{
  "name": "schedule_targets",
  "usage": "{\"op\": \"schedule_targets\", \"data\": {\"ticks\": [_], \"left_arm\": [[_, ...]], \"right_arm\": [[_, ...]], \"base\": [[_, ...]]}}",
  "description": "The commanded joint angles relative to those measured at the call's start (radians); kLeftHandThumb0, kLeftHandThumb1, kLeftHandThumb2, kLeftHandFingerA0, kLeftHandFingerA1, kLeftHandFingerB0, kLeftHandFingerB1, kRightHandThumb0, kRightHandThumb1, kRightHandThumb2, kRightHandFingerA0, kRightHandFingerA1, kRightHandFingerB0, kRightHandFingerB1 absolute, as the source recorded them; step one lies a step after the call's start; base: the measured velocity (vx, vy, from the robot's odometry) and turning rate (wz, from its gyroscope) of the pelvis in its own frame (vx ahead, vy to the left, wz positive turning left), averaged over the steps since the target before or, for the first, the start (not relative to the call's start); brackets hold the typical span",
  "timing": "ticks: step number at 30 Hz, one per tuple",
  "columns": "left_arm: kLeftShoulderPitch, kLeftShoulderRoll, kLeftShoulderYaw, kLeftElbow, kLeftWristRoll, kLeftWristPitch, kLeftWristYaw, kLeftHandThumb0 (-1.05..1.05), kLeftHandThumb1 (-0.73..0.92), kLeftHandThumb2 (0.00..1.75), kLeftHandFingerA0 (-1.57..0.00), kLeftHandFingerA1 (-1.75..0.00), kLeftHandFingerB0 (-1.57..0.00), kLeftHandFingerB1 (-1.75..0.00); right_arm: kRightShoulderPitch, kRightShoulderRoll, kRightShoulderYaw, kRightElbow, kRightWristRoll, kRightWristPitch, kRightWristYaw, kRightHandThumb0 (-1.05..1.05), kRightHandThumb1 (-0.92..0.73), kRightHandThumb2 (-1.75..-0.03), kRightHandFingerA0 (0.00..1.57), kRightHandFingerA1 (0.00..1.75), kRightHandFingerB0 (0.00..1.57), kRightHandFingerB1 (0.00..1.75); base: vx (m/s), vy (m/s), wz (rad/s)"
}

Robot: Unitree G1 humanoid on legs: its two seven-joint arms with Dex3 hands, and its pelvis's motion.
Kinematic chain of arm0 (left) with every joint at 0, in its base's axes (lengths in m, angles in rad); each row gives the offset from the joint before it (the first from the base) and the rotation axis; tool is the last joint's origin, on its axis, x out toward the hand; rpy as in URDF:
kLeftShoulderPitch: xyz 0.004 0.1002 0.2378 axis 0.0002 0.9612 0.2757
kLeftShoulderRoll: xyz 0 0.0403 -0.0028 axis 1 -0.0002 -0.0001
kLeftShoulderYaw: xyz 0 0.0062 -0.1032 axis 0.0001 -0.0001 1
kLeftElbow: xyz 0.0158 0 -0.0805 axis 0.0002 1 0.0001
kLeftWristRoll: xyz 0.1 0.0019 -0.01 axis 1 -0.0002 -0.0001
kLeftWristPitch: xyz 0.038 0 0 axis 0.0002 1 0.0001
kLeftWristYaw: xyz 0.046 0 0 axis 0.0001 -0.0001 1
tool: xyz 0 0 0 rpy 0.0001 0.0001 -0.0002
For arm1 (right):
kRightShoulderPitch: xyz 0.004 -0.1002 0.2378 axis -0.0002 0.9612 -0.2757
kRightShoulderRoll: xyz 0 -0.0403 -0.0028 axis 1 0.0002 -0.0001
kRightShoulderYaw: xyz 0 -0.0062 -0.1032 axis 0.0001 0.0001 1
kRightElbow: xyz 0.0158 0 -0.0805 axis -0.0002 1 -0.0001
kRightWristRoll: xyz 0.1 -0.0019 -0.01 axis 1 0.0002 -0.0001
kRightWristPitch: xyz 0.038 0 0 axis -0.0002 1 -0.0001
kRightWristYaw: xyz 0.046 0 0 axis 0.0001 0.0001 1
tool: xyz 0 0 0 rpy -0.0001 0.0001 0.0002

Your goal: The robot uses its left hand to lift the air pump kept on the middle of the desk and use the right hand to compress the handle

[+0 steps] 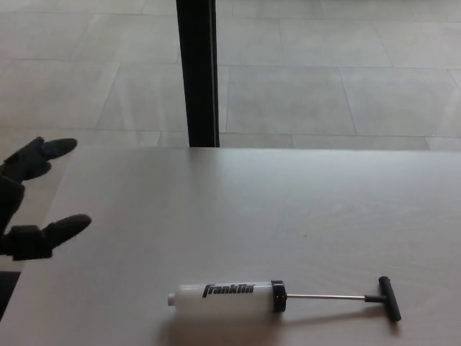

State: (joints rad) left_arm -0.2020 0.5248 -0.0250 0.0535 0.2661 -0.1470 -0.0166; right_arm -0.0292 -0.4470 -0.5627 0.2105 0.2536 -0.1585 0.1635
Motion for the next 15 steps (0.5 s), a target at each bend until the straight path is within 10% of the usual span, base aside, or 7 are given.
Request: {"op": "schedule_targets", "data": {"ticks": [1,2,4,5,15], "left_arm": [[-0.056,-0.025,-0.264,-0.2,0.374,0.019,-0.065,-0.73,0.63,0.57,-0.33,-0.5,-0.3,-0.37],[-0.055,-0.033,-0.274,-0.193,0.363,0.009,-0.061,-0.73,0.47,0.86,-0.3,-0.58,-0.25,-0.5],[-0.039,-0.059,-0.311,-0.196,0.356,0.026,-0.069,-0.73,0.47,0.86,-0.28,-0.58,-0.25,-0.49],[-0.035,-0.062,-0.323,-0.203,0.36,0.032,-0.074,-0.72,0.6,0.59,-0.31,-0.51,-0.28,-0.39],[-0.011,-0.106,-0.479,-0.196,0.423,0.036,-0.088,-0.78,0.64,0.6,-0.24,-0.58,-0.26,-0.4]], "right_arm": [[0.043,0.036,0.152,-0.199,-0.094,0.131,-0.023,-0.76,-0.87,-0.66,0.19,0.46,0.17,0.29],[0.044,0.038,0.155,-0.197,-0.095,0.131,-0.026,-0.74,-0.87,-0.67,0.19,0.47,0.16,0.29],[0.046,0.042,0.157,-0.187,-0.089,0.125,-0.025,-0.75,-0.88,-0.67,0.18,0.5,0.16,0.29],[0.047,0.042,0.158,-0.184,-0.089,0.125,-0.027,-0.78,-0.88,-0.67,0.19,0.49,0.17,0.29],[0.036,0.039,0.17,-0.207,-0.066,0.163,-0.041,-0.76,-0.85,-0.66,0.24,0.51,0.22,0.31]], "base": [[0.0,0.0,0.0],[0.0,0.0,0.0],[0.0,0.0,0.0],[0.0,0.0,0.0],[0.0,0.0,0.0]]}}
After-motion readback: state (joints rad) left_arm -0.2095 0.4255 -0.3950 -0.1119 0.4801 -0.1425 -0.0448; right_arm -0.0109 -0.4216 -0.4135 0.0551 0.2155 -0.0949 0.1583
